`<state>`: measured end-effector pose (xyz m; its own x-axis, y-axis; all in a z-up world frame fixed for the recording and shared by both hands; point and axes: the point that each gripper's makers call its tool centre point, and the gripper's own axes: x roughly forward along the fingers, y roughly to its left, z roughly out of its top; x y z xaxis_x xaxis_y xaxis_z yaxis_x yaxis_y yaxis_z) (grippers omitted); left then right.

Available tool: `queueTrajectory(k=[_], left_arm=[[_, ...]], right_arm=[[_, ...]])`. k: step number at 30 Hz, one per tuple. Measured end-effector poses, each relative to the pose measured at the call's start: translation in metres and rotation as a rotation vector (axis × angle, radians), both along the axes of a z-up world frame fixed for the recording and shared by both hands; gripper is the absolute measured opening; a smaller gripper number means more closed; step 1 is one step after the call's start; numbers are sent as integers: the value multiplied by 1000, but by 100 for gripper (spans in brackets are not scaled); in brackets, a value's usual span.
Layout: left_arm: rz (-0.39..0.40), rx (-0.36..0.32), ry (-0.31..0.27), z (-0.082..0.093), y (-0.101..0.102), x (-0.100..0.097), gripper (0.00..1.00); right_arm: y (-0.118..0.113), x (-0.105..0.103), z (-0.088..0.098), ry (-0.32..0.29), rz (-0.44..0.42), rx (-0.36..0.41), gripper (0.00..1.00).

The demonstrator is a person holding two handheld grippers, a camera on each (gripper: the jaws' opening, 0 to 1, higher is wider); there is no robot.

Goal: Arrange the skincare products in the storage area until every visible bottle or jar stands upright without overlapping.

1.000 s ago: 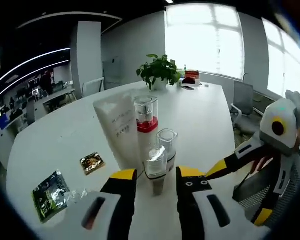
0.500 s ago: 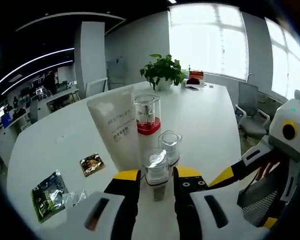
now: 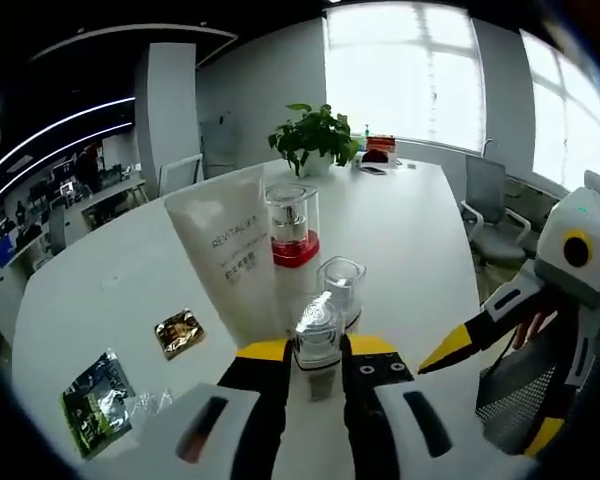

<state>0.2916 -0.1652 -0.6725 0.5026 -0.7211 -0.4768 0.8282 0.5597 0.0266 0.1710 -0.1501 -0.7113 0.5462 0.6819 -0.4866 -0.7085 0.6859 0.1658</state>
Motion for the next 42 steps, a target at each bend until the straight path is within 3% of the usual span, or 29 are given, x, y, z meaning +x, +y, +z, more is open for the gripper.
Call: queueTrajectory(k=[7, 13, 19, 25, 42], left_arm=[[-139, -11, 27, -1, -6, -9, 22], [-171, -23, 46, -2, -1, -1, 22], [-226, -33, 72, -3, -4, -6, 21], [-239, -44, 79, -2, 0, 2, 20], [-257, -38, 81, 0, 3, -1, 20]], right_arm=[[-1, 0, -1, 7, -6, -5, 78], [-2, 0, -2, 11, -13, -6, 78], [-3, 1, -3, 15, -19, -9, 78], [-3, 1, -3, 20, -21, -12, 78], [-3, 0, -5, 26, -15, -17, 78]])
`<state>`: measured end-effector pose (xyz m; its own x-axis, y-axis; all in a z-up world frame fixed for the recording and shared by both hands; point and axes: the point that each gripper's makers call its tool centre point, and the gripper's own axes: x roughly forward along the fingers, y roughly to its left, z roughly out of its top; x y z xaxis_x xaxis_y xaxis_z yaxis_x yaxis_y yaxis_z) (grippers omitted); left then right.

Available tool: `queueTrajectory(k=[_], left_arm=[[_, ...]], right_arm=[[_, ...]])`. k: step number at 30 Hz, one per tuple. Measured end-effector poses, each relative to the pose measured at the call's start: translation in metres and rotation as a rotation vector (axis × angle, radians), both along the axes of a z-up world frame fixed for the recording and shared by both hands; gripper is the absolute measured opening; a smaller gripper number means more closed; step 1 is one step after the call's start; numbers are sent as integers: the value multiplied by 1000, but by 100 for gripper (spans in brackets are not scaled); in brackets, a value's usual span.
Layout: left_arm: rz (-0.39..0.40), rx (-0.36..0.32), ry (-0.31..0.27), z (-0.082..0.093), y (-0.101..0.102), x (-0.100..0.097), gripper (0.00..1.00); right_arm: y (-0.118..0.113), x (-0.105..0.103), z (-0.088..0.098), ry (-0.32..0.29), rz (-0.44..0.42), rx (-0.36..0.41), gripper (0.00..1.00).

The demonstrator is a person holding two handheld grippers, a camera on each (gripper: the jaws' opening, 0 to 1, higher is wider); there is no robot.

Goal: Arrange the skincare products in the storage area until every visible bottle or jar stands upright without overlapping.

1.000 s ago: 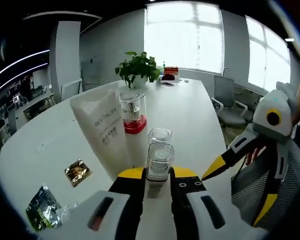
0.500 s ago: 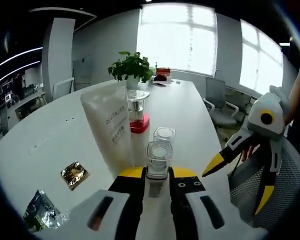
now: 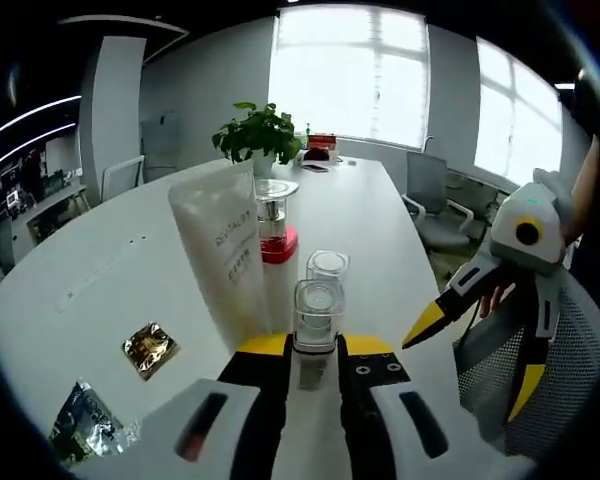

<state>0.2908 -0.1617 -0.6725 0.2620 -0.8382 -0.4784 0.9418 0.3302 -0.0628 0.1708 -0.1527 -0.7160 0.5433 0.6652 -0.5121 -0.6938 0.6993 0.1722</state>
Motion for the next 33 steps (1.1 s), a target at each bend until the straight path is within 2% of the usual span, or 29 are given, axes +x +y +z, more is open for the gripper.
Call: queueTrajectory(k=[8, 14, 19, 27, 33], left_arm=[[20, -3, -6, 5, 4, 0, 23], [52, 0, -9, 10, 16, -4, 28], [108, 1, -5, 17, 37, -14, 32], [227, -5, 14, 16, 82, -24, 43], [309, -15, 45, 18, 111, -44, 48]], right_arm=[[1, -1, 0, -2, 7, -3, 78], [1, -1, 1, -6, 10, 0, 78], [3, -1, 3, -12, 16, 8, 78], [5, -2, 7, -20, 24, 19, 79], [4, -3, 7, -21, 28, 15, 79]])
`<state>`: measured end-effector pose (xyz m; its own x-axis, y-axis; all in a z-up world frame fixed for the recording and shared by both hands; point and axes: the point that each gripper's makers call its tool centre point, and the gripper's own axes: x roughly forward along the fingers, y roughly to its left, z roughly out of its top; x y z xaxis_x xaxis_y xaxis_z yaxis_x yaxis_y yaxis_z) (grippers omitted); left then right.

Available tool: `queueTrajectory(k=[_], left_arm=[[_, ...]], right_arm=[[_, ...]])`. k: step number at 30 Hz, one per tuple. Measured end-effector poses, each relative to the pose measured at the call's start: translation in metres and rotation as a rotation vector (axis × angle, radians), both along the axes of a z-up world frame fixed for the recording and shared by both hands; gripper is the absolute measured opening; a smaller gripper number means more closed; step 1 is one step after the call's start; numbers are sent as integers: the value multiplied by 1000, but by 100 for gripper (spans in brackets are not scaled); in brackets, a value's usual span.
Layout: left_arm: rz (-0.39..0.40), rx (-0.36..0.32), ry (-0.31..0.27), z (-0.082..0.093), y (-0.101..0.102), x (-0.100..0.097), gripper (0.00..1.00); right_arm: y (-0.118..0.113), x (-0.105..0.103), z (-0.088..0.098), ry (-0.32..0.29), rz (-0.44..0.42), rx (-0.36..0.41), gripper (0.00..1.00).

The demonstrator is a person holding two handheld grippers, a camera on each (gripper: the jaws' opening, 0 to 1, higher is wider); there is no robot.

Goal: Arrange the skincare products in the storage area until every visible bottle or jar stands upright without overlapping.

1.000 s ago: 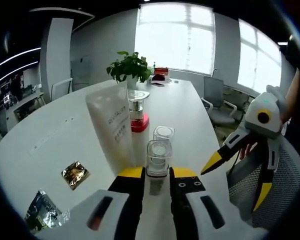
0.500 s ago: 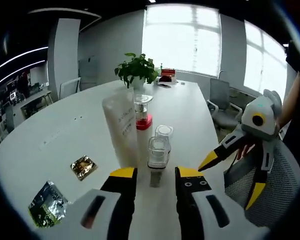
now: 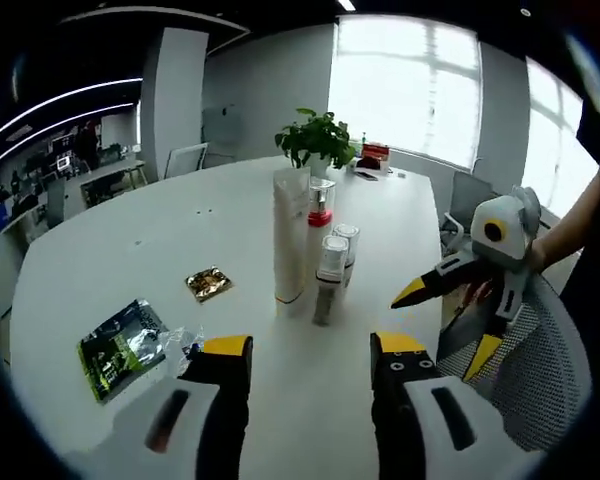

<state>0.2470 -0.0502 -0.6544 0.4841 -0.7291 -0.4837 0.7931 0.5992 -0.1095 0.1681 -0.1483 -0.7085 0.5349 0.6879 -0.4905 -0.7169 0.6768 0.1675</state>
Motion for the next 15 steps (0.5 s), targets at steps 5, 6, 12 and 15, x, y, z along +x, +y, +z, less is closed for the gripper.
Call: queueTrajectory(k=[5, 6, 12, 15], left_arm=[[77, -8, 36, -2, 24, -16, 58], [98, -11, 45, -2, 31, -19, 60], [167, -30, 51, 4, 53, -38, 70], [194, -38, 56, 6, 65, -41, 75]], right_arm=[[0, 0, 0, 0, -1, 0, 79], [0, 0, 0, 0, -2, 2, 79], [-1, 0, -2, 3, 1, -5, 79], [0, -1, -3, 5, 5, -7, 79]])
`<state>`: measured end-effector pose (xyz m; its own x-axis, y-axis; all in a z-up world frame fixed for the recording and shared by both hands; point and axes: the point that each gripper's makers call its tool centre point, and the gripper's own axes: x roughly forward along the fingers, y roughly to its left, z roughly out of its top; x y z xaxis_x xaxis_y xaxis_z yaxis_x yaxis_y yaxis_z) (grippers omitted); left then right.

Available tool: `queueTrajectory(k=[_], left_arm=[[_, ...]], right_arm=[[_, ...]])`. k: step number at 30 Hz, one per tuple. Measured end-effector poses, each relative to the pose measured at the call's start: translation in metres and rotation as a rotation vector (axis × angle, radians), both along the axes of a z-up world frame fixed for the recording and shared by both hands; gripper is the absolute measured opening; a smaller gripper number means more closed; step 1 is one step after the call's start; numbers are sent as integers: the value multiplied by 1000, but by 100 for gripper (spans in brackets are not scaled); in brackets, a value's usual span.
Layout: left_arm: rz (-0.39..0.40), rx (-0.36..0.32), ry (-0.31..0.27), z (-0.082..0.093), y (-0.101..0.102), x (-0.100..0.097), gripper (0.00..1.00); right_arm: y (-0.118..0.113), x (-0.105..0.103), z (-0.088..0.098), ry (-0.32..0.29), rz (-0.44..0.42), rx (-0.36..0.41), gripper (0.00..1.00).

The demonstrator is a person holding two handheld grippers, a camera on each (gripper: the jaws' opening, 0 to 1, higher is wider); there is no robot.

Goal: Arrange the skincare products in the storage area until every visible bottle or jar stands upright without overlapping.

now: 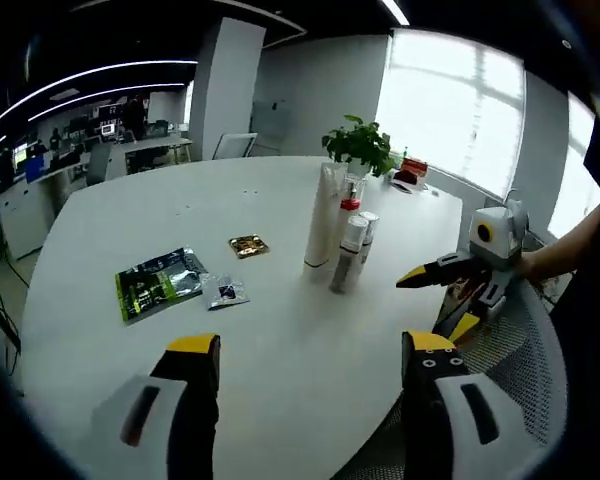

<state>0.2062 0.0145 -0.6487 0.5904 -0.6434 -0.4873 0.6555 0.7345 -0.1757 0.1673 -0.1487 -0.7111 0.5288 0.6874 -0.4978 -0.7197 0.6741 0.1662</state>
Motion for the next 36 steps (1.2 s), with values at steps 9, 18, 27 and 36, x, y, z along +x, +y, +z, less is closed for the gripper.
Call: queueTrajectory(k=[9, 18, 27, 36], left_arm=[[61, -11, 22, 4, 26, -19, 83], [85, -22, 29, 4, 43, -30, 93], [67, -57, 44, 1, 46, -32, 99], [2, -52, 43, -2, 39, -32, 99]], right_arm=[[-2, 1, 0, 0, -15, -2, 80], [-6, 4, -2, 1, -41, -2, 83], [-8, 5, -5, 20, -62, -7, 89], [-15, 9, -7, 24, -110, -11, 96]])
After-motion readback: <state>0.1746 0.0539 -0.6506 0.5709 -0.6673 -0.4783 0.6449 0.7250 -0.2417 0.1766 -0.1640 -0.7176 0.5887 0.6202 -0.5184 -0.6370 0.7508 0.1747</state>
